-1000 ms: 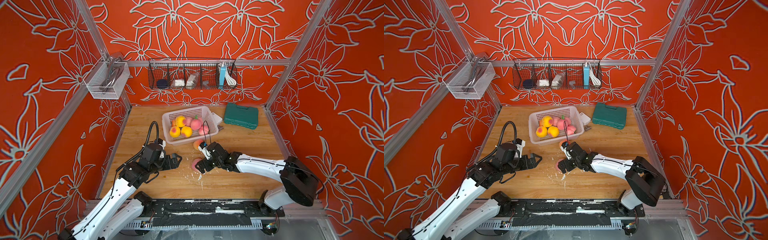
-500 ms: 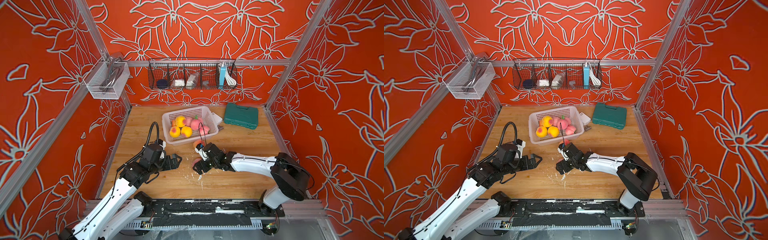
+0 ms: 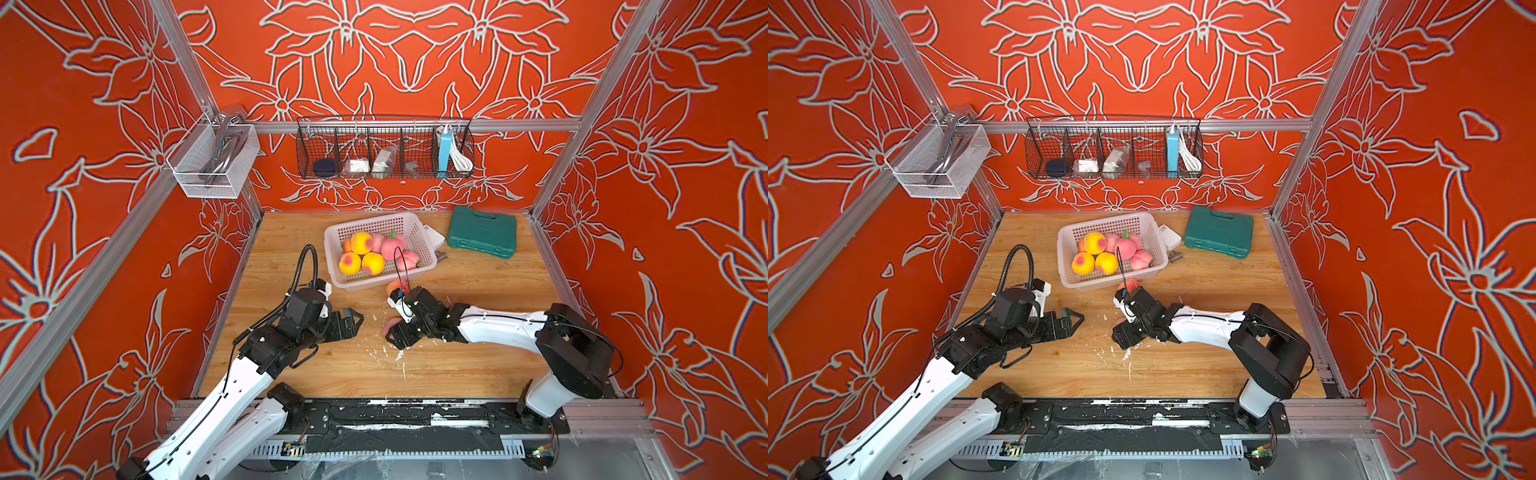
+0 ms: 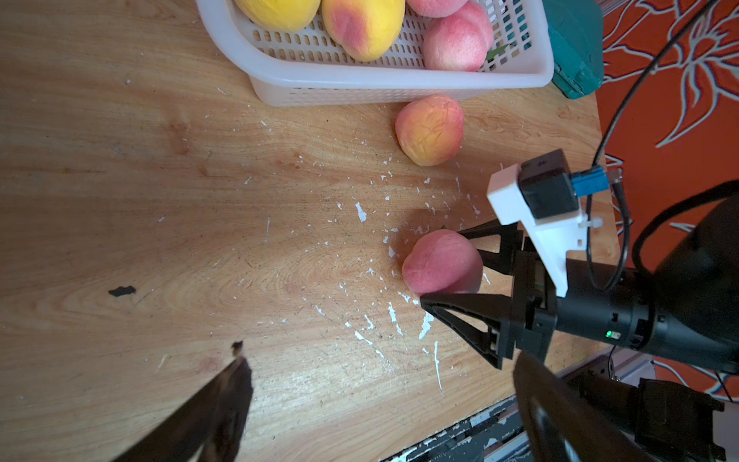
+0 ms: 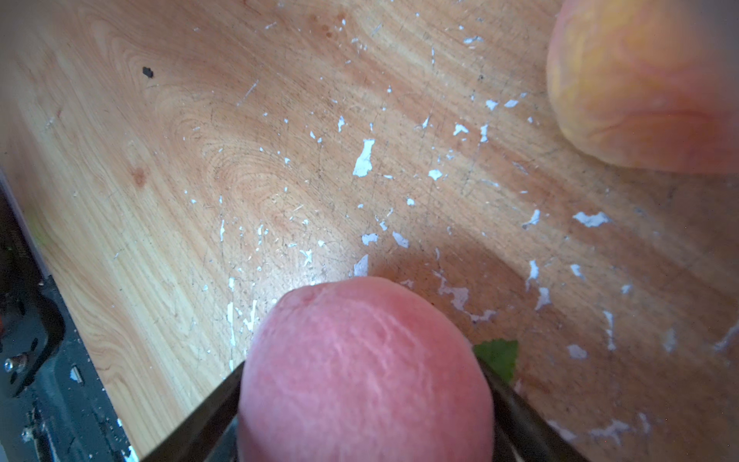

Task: Put the peaches into the basket
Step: Pick up the peach from the center of the board.

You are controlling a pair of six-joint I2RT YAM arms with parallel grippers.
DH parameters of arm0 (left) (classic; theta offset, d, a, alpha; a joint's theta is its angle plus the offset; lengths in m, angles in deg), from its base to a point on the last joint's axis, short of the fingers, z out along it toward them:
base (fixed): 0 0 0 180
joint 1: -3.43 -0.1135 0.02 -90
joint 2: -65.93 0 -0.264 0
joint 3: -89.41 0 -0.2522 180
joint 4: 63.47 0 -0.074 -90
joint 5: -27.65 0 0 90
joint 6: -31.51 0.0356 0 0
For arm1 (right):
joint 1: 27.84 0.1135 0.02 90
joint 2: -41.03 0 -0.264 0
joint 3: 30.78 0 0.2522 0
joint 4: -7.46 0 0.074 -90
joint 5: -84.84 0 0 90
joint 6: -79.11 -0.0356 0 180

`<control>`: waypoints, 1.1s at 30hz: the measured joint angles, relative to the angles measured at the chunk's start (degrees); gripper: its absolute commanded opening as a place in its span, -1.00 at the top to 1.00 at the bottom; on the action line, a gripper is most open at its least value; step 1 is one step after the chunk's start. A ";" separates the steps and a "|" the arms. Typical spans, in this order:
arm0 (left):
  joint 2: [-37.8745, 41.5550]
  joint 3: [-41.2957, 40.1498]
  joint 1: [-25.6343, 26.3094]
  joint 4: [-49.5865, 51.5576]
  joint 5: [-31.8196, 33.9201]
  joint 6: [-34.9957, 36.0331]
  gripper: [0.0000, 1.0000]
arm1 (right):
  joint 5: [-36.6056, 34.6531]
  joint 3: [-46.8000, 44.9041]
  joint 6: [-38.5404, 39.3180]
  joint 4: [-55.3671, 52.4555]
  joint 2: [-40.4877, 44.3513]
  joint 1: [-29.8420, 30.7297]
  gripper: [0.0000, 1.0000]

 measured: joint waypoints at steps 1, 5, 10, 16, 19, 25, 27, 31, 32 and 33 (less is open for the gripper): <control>-0.07 0.00 0.00 -0.02 0.00 0.00 -0.90 | 0.00 0.00 0.20 -0.07 0.02 0.00 -0.52; -0.50 0.00 0.00 -0.28 -0.02 0.00 -0.90 | -0.02 0.02 0.81 -1.22 0.85 0.00 -0.52; -1.42 0.02 0.00 -0.46 -0.02 0.02 -0.90 | -0.74 1.79 2.29 -4.81 3.32 0.00 -0.52; -2.03 0.15 0.00 -0.44 0.00 0.09 -0.90 | -2.93 8.44 5.42 -9.62 6.78 -0.04 -0.52; -2.51 0.63 0.00 -0.44 0.09 0.31 -0.90 | -3.74 12.50 7.37 -11.69 7.50 -0.59 -0.54; -4.07 2.73 0.00 -0.39 0.96 1.64 -0.90 | -4.33 21.27 11.39 -15.13 7.02 -3.67 -0.56; -4.26 3.50 0.00 -0.39 1.60 2.25 -0.90 | -4.31 24.74 12.50 -15.87 5.88 -5.35 -0.56; -5.07 4.94 0.00 -0.42 2.45 3.48 -0.90 | -4.11 30.62 14.21 -16.68 2.34 -8.04 -0.56; -5.49 5.20 0.02 -0.46 2.60 3.76 -0.90 | -4.07 32.04 14.56 -16.83 1.20 -8.70 -0.56; -5.97 5.35 0.02 -0.52 2.71 4.09 -0.90 | -3.93 33.42 14.86 -17.05 0.07 -9.38 -0.56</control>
